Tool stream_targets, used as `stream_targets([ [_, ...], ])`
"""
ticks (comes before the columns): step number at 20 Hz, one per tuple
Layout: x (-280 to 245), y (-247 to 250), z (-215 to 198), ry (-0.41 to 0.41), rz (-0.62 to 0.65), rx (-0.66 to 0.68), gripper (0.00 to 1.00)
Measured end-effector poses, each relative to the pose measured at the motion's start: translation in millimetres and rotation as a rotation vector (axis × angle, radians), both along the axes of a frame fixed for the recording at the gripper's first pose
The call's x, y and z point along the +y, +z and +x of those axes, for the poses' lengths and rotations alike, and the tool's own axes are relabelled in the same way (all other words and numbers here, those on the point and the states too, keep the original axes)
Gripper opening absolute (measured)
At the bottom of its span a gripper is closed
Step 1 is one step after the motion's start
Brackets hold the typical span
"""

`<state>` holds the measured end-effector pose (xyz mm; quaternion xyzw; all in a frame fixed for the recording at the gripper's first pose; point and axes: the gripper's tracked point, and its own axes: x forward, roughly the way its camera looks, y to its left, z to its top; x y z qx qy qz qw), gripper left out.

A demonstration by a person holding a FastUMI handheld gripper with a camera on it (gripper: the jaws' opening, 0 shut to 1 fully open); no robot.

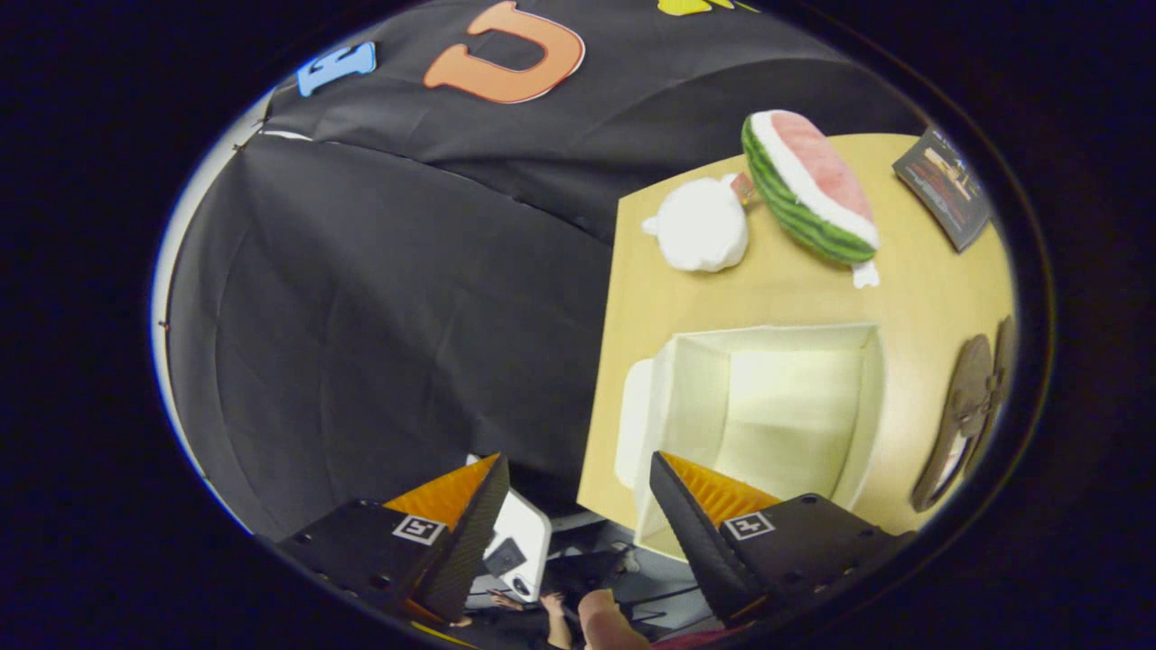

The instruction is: Open the storage box then place both shoes into the box .Put the left shoe in first, then the right shoe, with the right side of both shoes facing outward in a uniform manner.

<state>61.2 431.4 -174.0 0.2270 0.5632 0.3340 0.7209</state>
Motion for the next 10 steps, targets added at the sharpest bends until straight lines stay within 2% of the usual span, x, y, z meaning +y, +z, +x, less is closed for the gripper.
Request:
stream_targets([
  [6,-125.0,-48.8,14.7,-0.082,-0.095,0.013,0.96],
  [10,-211.0,-95.0,23.2,-0.151,-0.210,0.003,0.96],
])
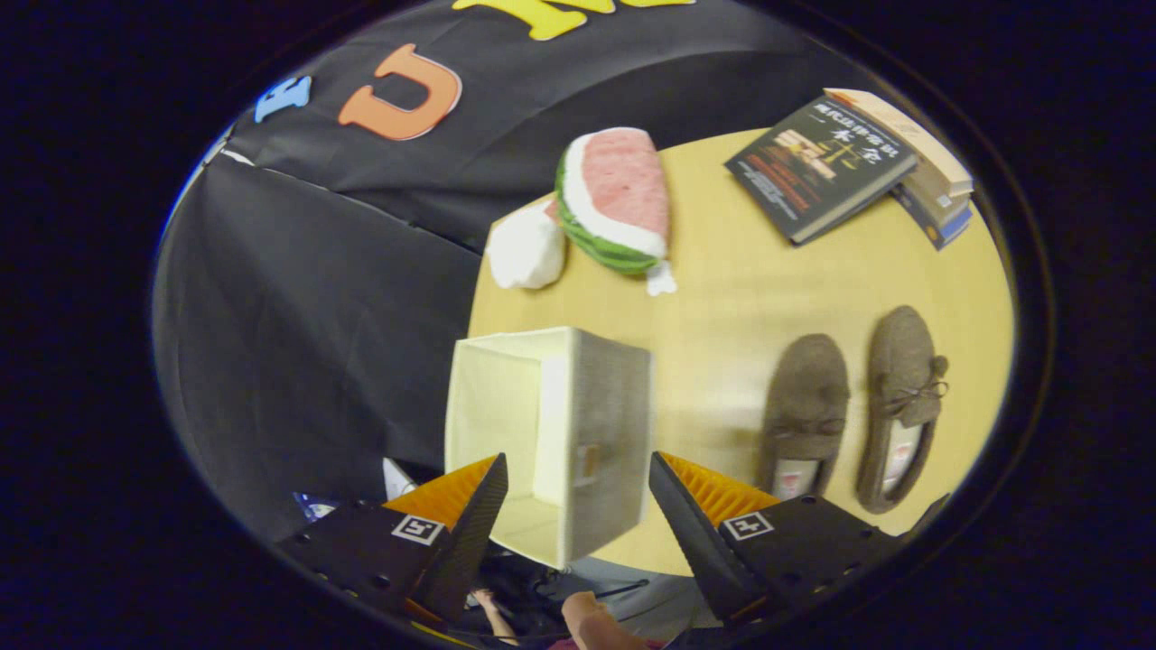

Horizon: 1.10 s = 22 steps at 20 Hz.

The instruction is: Open the storage box then place both shoes into the box .Put the left shoe in first, then the right shoe, with the right side of both shoes facing outward in a uniform manner.

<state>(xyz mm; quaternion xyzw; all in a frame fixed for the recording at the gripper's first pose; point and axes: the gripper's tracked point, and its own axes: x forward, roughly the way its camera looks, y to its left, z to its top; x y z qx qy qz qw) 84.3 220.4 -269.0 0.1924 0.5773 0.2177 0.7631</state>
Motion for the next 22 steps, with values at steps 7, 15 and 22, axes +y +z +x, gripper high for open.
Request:
stream_targets([
  [7,-94.8,-79.2,-3.6,-0.089,-0.185,0.056,0.96],
  [15,-121.6,-146.6,-0.6,-0.079,-0.331,0.092,0.90],
  [22,-137.0,-153.2,-9.5,0.044,-0.463,-0.009,0.63],
])
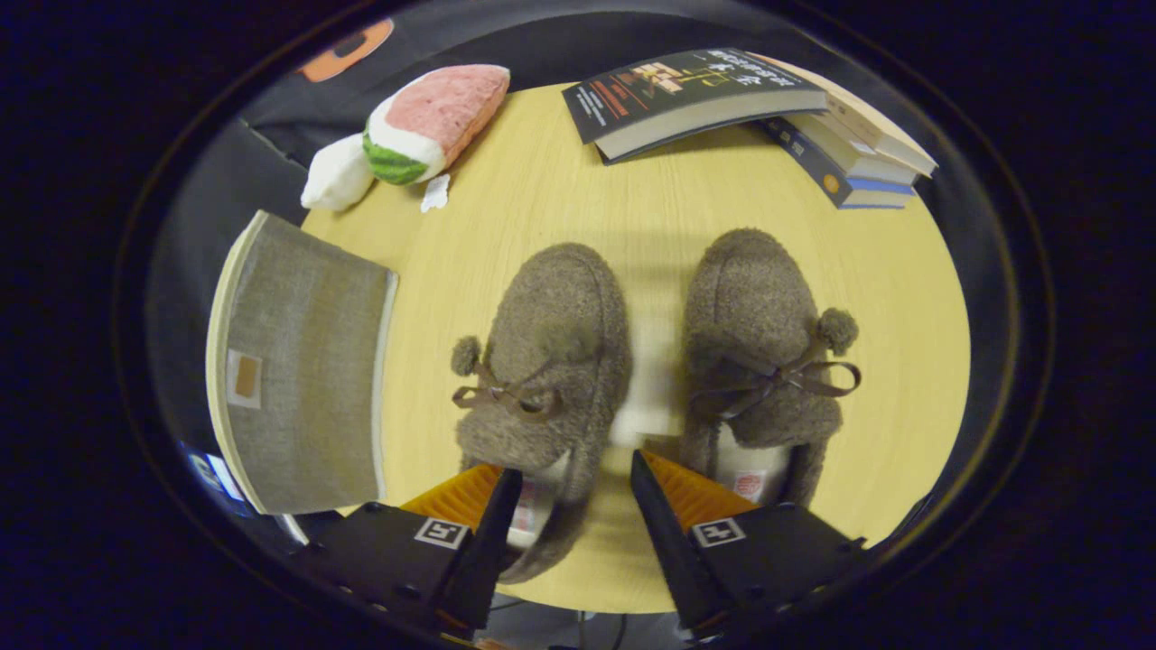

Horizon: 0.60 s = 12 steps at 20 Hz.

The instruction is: Open the storage box then place both shoes into the box .Put the left shoe in first, then the right shoe, with the right side of both shoes facing outward in a uniform manner.

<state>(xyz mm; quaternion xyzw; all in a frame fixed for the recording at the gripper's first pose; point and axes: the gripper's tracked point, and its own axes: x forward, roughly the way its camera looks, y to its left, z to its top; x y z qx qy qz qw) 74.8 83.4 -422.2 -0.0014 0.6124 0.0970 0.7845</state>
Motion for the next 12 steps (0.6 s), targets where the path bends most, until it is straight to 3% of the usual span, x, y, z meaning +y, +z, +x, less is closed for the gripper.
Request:
stream_targets([
  [6,-0.1,-8.2,4.4,-0.031,0.022,0.003,0.41],
  [8,8.8,-9.4,7.8,-0.018,0.060,0.011,0.40],
  [10,8.6,-9.8,5.7,-0.071,0.075,0.033,0.12],
  [12,8.8,-8.2,2.2,-0.118,0.094,0.041,0.11],
])
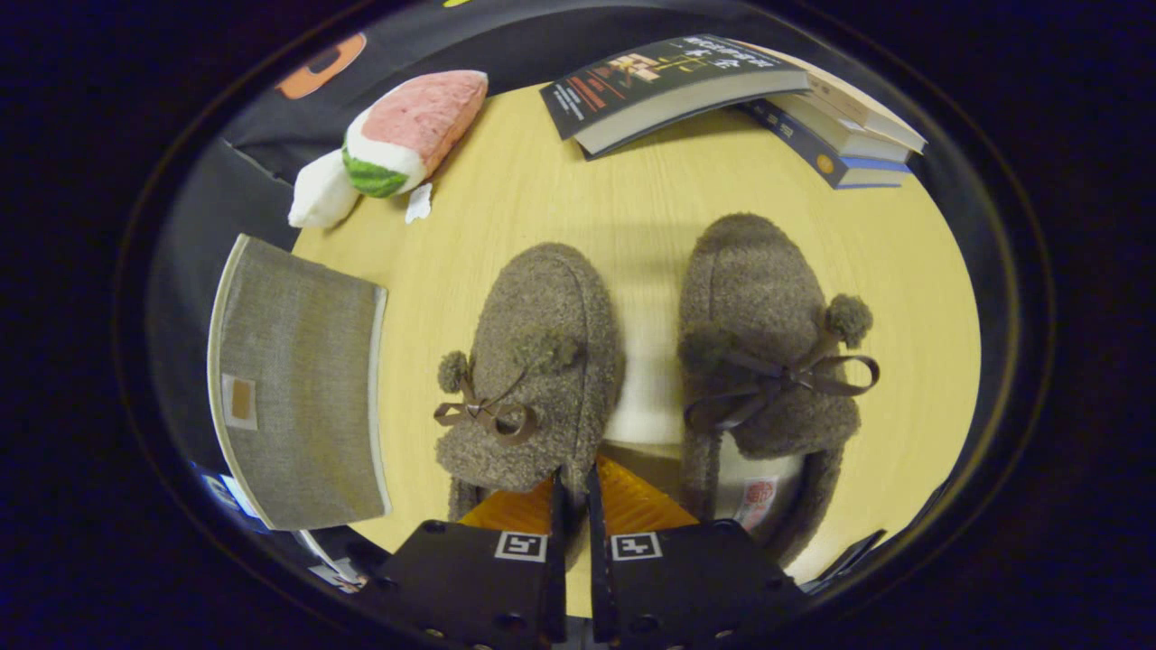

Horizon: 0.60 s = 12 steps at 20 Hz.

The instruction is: Open the storage box then place both shoes into the box .Put the left shoe in first, then the right shoe, with the right side of both shoes facing outward in a uniform manner.

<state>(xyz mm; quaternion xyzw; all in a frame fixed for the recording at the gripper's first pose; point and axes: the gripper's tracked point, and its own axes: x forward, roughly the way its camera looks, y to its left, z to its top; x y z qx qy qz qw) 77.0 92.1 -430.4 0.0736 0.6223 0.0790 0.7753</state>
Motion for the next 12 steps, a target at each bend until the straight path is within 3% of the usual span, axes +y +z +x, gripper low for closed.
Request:
stream_targets([
  [2,2.7,7.1,1.0,-0.005,0.025,0.018,0.00],
  [9,25.0,93.7,-6.8,-0.035,0.129,-0.028,0.00],
  [12,51.4,147.1,-14.2,-0.001,0.162,-0.071,0.00],
])
